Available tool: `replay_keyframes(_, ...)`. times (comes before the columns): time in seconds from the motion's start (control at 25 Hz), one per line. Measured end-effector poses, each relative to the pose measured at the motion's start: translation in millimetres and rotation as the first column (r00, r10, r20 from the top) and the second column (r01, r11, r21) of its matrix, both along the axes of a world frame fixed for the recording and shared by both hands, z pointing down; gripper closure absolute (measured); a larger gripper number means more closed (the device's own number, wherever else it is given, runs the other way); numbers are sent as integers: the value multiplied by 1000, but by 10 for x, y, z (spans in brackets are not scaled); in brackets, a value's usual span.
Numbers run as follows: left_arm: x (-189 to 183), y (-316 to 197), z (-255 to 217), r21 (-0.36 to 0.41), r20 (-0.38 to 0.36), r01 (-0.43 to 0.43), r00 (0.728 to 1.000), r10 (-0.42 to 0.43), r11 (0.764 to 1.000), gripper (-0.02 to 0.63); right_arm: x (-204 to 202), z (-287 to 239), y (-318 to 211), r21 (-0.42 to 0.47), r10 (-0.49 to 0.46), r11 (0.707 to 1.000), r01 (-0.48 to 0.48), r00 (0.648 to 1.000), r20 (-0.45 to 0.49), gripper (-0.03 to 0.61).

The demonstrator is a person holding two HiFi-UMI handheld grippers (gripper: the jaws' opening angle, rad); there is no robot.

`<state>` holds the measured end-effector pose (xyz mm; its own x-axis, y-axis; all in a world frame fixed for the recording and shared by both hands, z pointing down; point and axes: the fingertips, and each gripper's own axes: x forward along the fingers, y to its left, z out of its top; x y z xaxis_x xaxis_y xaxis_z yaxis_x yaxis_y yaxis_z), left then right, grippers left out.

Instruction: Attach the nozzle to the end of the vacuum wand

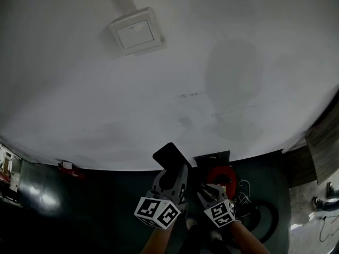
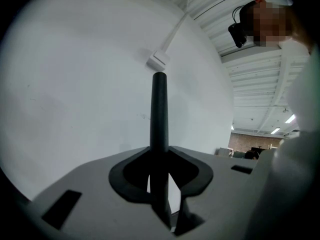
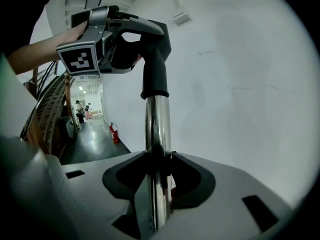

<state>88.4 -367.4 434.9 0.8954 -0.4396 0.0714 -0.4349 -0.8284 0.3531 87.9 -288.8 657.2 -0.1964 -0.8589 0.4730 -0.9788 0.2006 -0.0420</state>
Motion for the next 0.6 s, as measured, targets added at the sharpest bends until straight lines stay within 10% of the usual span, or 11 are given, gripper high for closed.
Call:
replay_keyframes(0.44,11,-6,89,-16,-15,5,1000,-5,1000,529,-22,12,16,0,-10,1000,10,1000,0,420)
replay_keyframes(0.6,76,167,46,94,33,-37,999,34,995,531,-48,36,-5,-6,-17,1000,17,1000,0,420)
